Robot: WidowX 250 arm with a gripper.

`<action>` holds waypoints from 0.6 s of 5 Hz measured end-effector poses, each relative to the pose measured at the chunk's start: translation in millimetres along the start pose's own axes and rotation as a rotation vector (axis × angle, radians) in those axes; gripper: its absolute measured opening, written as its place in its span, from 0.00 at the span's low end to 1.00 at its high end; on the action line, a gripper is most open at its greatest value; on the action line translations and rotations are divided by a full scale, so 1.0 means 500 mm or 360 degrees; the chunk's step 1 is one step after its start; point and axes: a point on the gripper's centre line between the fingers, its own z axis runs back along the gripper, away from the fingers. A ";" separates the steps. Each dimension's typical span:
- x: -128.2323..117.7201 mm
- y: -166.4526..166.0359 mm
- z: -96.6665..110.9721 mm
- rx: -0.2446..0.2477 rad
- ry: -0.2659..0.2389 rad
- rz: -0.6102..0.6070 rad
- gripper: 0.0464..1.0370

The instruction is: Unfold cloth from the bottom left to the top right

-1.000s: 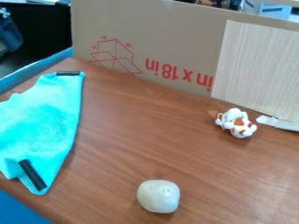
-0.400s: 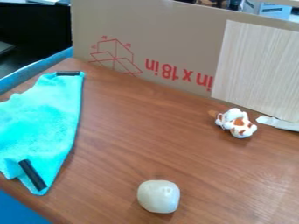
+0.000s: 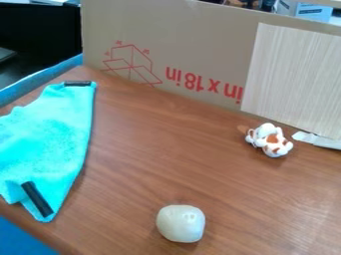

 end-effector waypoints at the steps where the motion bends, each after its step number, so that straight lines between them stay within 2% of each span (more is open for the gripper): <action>1: -0.035 0.020 -0.039 0.0090 -0.0036 0.0009 0.96; 2: -0.062 0.033 -0.076 0.0187 -0.0107 0.0005 0.96; 3: -0.066 0.034 -0.097 0.0227 -0.0215 0.0046 0.96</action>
